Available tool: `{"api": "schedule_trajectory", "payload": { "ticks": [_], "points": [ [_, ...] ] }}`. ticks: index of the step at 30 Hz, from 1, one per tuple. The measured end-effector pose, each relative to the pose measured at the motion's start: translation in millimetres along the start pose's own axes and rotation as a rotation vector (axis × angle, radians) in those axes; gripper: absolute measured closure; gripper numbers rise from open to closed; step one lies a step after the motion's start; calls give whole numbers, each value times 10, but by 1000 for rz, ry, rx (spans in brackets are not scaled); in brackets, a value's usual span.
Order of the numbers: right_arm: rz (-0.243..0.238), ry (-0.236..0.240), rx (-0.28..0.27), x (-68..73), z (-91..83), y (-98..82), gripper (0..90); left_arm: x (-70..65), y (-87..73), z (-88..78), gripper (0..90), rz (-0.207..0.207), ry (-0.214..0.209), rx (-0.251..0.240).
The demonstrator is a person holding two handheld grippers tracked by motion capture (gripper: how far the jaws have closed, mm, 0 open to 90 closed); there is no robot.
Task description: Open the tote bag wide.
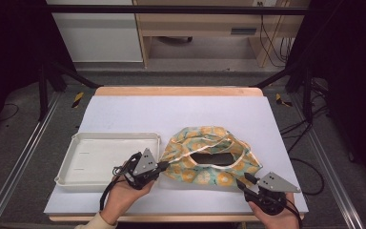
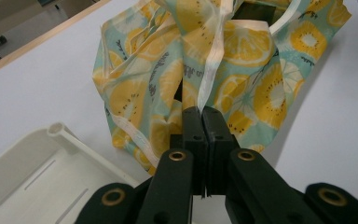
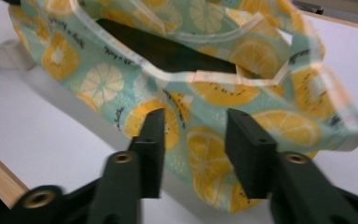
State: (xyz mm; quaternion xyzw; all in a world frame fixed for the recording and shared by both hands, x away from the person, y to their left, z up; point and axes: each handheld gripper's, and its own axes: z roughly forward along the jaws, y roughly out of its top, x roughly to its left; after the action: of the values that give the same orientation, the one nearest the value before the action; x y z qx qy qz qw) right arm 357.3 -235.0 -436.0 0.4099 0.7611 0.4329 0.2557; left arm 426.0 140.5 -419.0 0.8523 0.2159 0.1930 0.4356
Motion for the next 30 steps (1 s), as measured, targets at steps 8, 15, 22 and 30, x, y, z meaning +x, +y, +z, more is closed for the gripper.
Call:
{"api": "schedule_trajectory", "payload": {
  "ticks": [8,15,22,30],
  "points": [
    [20,-8,5,-126,-131,274,278,11,-73,26,896,-15,-10,10],
    [-6,-53,42,-320,42,584,285,27,-96,35,895,-18,-12,18],
    [-20,-70,130,-487,524,843,398,31,-104,39,894,-19,-17,22],
    [-68,-67,167,-464,661,854,791,34,-103,48,894,-16,-20,25]
  ]
}}
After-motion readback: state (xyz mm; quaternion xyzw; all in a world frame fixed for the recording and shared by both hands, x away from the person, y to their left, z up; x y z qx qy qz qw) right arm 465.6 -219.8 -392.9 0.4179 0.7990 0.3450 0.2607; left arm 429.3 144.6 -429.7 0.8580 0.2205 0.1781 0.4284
